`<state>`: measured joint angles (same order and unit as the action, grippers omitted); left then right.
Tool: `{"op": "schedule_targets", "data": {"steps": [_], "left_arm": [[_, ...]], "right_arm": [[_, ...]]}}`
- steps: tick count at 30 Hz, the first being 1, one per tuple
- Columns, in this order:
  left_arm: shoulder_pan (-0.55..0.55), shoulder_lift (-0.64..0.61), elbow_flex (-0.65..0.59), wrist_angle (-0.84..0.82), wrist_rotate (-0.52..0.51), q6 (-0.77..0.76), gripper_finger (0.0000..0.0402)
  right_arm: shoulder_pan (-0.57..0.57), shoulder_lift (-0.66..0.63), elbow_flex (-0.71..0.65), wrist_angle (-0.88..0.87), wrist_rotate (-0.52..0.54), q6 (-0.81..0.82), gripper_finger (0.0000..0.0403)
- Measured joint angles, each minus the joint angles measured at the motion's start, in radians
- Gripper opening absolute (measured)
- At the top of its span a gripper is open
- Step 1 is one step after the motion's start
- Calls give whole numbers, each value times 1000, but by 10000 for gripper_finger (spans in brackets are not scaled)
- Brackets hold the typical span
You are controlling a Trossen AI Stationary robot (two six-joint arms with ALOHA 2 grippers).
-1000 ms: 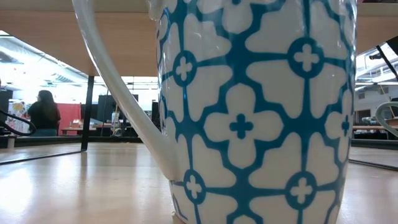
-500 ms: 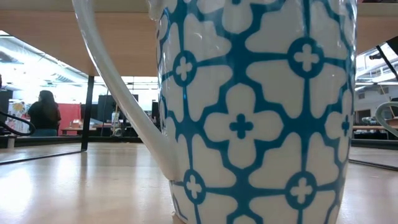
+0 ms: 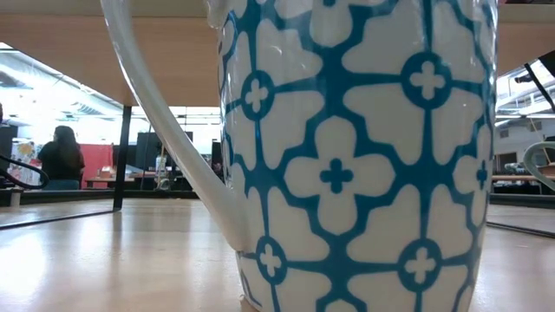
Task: Place coffee mugs
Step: Put the gray patterned mug on the shelf
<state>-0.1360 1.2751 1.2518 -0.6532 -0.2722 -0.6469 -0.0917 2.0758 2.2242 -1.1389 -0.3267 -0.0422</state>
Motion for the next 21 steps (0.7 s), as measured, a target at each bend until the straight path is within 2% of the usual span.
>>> {"op": "schedule_targets", "data": {"steps": [14, 21], "left_arm": [[0, 0, 0, -9, 14, 1, 156], [-2, -1, 0, -14, 18, 3, 156]], "right_arm": [[0, 0, 0, 1, -1, -1, 35], [0, 0, 0, 3, -13, -1, 49]]}}
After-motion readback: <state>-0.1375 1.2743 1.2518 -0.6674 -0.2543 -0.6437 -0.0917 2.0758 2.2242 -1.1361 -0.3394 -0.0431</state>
